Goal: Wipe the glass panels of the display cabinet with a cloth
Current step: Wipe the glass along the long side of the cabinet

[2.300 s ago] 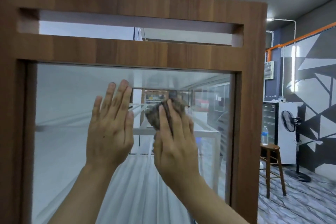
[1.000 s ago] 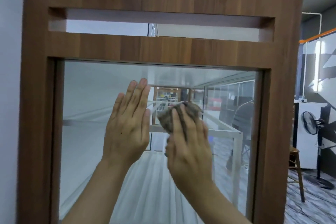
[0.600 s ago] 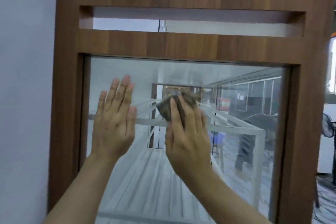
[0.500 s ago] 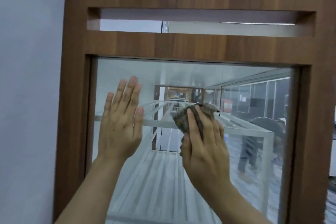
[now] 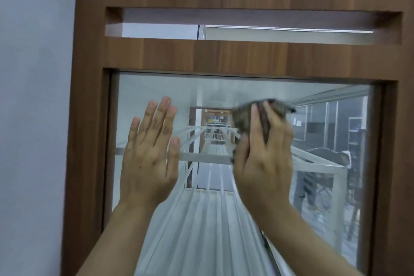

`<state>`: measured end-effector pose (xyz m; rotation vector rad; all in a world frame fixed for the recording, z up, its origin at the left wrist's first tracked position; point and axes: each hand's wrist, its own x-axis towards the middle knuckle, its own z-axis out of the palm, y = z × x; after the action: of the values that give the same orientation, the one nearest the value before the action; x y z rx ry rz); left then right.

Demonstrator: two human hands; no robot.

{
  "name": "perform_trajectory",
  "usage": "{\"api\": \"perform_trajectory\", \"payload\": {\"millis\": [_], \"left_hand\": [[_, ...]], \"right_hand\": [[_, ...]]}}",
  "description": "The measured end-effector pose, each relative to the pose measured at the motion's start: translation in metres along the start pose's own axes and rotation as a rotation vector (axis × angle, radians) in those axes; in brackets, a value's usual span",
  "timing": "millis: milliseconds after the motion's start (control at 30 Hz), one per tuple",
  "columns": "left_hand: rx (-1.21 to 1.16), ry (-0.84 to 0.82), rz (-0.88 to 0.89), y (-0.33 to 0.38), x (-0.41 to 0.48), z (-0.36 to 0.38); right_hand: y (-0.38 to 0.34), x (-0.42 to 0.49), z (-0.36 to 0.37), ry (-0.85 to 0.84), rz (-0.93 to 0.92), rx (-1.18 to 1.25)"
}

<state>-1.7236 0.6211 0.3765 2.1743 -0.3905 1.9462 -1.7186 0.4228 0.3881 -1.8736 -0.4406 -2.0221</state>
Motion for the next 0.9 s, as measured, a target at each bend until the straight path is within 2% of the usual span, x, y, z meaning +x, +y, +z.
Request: {"api": "perform_trajectory", "payload": {"millis": [67, 200, 267, 400, 500, 567, 667, 733, 900], "left_hand": [[0.008, 0.001, 0.005, -0.001, 0.000, 0.000], [0.021, -0.004, 0.001, 0.000, 0.001, 0.000], [0.042, -0.031, 0.023, 0.001, 0.002, -0.004], [0.238, -0.040, 0.075, -0.025, -0.004, -0.026], [0.312, -0.059, 0.056, -0.046, -0.009, -0.035], [0.331, -0.073, 0.062, -0.048, -0.010, -0.034], [0.332, -0.073, 0.073, -0.050, -0.009, -0.033], [0.331, -0.074, 0.074, -0.051, -0.011, -0.033], [0.332, -0.062, 0.091, -0.052, -0.009, -0.033]], "right_hand": [[-0.021, 0.024, 0.011, 0.026, 0.044, 0.017], [-0.040, -0.024, 0.016, -0.123, -0.187, 0.050], [-0.026, -0.054, 0.003, -0.165, -0.226, 0.027], [-0.013, -0.022, 0.001, -0.072, -0.088, 0.003], [-0.036, 0.026, 0.017, -0.008, 0.025, 0.024], [-0.053, 0.024, 0.025, -0.028, -0.032, 0.052], [-0.058, -0.026, 0.023, -0.128, -0.212, 0.048], [-0.048, -0.051, 0.015, -0.161, -0.247, 0.027], [-0.062, 0.012, 0.030, -0.005, -0.019, 0.013]]}}
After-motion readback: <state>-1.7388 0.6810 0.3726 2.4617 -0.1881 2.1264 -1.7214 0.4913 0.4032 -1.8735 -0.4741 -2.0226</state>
